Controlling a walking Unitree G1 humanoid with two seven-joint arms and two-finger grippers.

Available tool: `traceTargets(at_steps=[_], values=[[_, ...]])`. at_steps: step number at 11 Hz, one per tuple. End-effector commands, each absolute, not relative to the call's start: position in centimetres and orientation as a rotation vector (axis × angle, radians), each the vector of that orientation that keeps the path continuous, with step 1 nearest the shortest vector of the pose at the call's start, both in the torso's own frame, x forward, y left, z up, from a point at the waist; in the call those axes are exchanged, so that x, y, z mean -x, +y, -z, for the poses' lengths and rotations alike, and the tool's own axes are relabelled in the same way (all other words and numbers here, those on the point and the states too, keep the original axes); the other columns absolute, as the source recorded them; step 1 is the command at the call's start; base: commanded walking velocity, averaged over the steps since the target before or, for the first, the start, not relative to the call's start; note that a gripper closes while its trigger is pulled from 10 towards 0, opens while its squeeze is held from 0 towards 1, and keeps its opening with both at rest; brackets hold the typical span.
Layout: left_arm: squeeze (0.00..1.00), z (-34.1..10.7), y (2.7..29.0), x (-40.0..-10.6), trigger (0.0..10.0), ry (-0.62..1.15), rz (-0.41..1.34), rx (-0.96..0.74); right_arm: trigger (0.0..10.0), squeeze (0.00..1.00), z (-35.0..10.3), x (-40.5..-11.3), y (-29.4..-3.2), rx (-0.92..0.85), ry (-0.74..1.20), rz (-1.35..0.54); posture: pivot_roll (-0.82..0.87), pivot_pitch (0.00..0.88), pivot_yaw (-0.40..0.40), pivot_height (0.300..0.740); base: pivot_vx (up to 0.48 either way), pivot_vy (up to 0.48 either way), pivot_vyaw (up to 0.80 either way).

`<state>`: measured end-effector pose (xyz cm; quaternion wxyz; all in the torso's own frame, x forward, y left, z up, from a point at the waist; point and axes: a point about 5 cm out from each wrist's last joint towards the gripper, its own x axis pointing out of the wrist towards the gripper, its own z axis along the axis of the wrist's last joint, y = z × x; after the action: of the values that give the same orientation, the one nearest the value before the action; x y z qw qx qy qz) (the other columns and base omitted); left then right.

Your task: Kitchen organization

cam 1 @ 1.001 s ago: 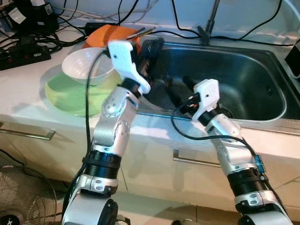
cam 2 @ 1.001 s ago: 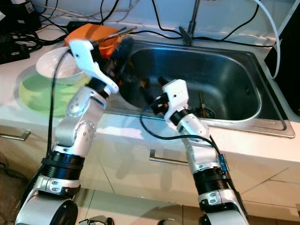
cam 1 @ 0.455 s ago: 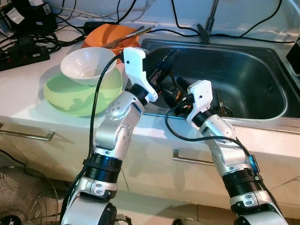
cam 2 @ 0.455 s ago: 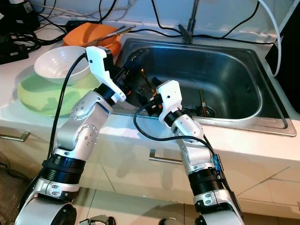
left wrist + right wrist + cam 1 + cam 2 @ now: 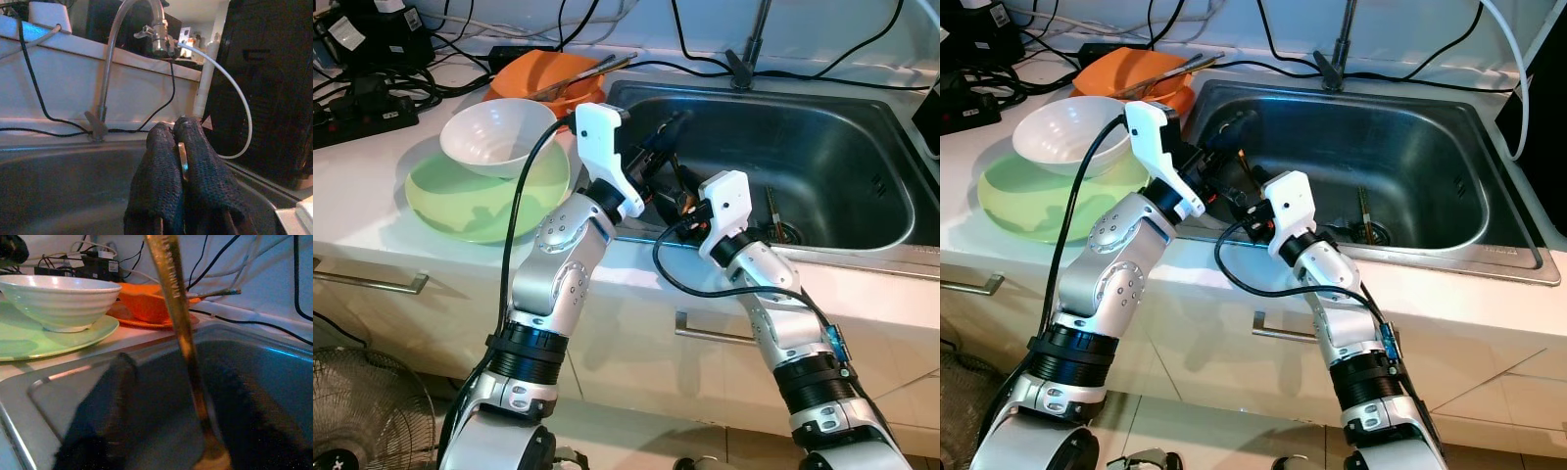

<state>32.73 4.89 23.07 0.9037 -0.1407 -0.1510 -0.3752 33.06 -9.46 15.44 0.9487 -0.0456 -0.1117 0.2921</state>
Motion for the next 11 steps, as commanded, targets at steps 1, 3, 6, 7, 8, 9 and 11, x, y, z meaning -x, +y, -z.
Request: traceTargets(at_steps=[1, 3, 6, 7, 8, 9, 11], values=[[0.0, -23.38, 4.69, -32.45, 10.0, -0.322, 0.798, 0.278, 0.0, 0.0, -15.47, -33.05, -9.36, 0.101, -0.235, -0.595, 0.03, 0.038, 0.043, 0.74, 0.0, 0.0, 0.0], [0.0, -23.38, 4.69, -32.5, 10.0, -0.32, 0.799, 0.278, 0.0, 0.0, -15.37, -33.17, -9.51, 0.102, -0.231, -0.586, 0.03, 0.042, 0.043, 0.74, 0.0, 0.0, 0.0], [0.0, -23.44, 4.72, -32.57, 10.0, -0.319, 0.8, 0.275, 0.0, 0.0, -15.16, -33.19, -9.56, 0.101, -0.225, -0.576, 0.03, 0.046, 0.044, 0.74, 0.0, 0.0, 0.0], [0.0, -23.42, 4.65, -32.56, 10.0, -0.318, 0.802, 0.277, 0.0, 0.0, -15.05, -33.2, -9.55, 0.101, -0.222, -0.576, 0.03, 0.048, 0.044, 0.74, 0.0, 0.0, 0.0], [0.0, -23.44, 4.61, -32.55, 10.0, -0.319, 0.803, 0.277, 0.0, 0.0, -15.01, -33.2, -9.53, 0.101, -0.22, -0.577, 0.03, 0.05, 0.043, 0.74, 0.0, 0.0, 0.0], [0.0, -23.46, 4.6, -32.55, 10.0, -0.319, 0.804, 0.277, 0.0, 0.0, -14.99, -33.22, -9.5, 0.102, -0.219, -0.578, 0.04, 0.052, 0.043, 0.74, 0.0, 0.0, 0.0], [0.0, -23.49, 4.48, -32.47, 10.0, -0.32, 0.808, 0.264, 0.0, 0.0, -14.84, -33.08, -9.07, 0.119, -0.22, -0.592, 0.04, 0.054, 0.043, 0.74, 0.0, 0.0, 0.0]])
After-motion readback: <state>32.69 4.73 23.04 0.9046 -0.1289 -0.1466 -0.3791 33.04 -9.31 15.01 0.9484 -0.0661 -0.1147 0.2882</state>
